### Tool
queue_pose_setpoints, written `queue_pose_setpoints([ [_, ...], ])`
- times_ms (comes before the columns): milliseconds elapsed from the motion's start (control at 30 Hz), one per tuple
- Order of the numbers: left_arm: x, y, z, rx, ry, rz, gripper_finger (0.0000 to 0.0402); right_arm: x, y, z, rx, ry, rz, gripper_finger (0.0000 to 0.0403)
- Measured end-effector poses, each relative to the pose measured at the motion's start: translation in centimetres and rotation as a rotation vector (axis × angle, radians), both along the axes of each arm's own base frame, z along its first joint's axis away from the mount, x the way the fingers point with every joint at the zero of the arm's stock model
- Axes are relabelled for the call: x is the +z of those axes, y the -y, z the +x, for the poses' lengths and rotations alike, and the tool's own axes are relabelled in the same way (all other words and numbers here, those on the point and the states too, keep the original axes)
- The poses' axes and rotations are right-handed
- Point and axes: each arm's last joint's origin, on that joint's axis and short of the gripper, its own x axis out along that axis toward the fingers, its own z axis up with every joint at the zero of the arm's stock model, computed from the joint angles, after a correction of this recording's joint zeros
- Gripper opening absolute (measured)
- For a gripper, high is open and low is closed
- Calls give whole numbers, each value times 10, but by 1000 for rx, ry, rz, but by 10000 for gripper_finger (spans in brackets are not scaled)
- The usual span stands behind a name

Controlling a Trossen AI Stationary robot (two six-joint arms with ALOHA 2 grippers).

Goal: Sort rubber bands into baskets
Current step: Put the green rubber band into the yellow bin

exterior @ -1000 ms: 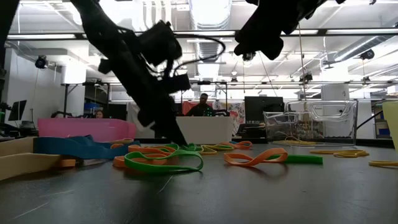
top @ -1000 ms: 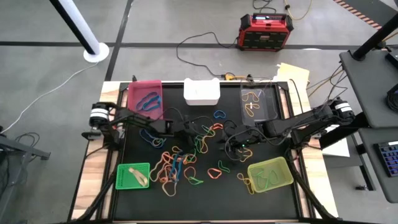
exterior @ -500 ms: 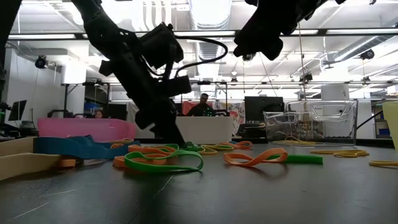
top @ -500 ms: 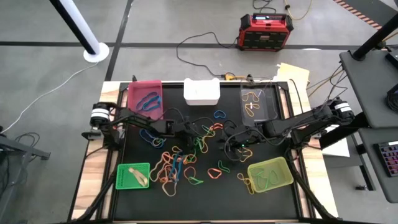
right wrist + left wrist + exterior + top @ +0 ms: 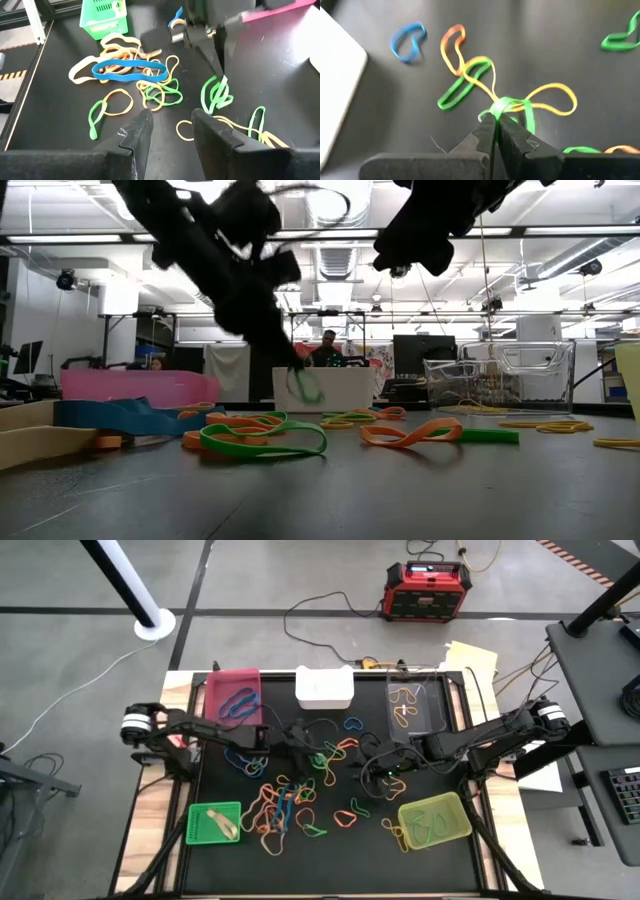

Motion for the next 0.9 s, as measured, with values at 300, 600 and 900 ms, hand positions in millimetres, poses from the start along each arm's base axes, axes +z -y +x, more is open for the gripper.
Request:
queue_pose_setpoints([
  [300, 37, 1, -11, -2, 129, 6, 0, -16, -1, 16, -48, 11, -52, 152],
  [600, 40, 12, -10, -69, 147, 13, 0, -42, 1, 36, -150, 20, -220, 199],
  [900, 42, 20, -9, -130, 171, 7, 0, -58, 11, 43, -160, -30, -262, 210],
])
